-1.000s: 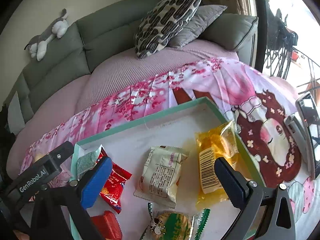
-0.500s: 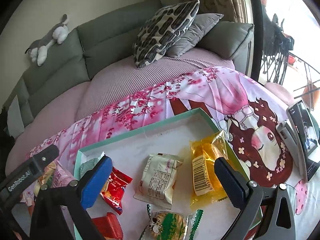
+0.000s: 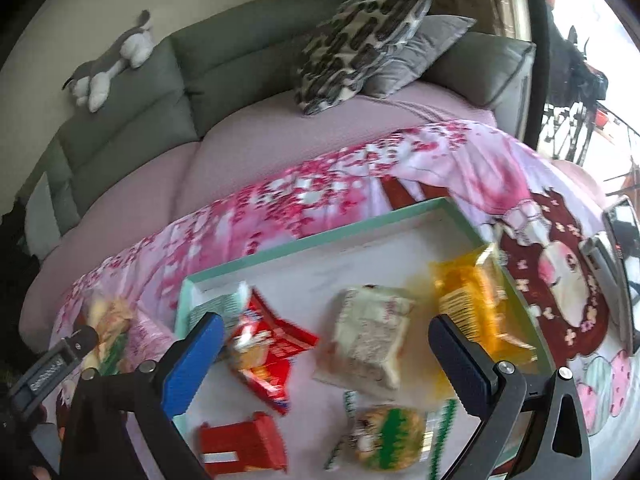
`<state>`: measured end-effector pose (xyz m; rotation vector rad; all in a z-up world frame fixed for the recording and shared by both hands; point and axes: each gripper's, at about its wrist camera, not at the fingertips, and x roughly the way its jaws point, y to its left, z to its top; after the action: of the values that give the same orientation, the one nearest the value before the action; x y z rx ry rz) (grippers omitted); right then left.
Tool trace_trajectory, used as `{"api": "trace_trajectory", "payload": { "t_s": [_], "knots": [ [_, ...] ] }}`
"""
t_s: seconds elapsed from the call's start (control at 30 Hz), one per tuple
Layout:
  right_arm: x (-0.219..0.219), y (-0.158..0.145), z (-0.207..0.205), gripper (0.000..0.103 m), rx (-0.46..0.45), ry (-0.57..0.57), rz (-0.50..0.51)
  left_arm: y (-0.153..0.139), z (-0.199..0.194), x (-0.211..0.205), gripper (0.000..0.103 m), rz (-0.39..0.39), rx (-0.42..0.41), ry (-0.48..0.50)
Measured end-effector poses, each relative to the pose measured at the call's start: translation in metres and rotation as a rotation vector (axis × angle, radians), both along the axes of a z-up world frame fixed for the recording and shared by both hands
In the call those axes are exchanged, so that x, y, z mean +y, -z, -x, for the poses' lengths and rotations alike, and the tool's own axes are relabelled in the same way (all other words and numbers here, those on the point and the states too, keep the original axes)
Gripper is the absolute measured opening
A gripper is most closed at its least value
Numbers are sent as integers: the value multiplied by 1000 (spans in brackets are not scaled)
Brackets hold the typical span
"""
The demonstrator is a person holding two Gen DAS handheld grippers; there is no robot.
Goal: Organize snacks
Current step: 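Withdraw both grippers from the tray back toward the snack pile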
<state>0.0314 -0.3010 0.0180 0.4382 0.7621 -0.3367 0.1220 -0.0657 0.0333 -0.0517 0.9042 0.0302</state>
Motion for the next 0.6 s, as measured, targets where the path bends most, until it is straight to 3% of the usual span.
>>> {"api": "trace_trajectory", "payload": {
  "t_s": [0.27,0.6],
  "knots": [
    [53,-2,-21,103,2,-136,-25,8,3,63,102,-156,21,-179],
    [115,6,-39,103,28,-264,-42,11,14,117,102,-101,40,-293]
  ]
}}
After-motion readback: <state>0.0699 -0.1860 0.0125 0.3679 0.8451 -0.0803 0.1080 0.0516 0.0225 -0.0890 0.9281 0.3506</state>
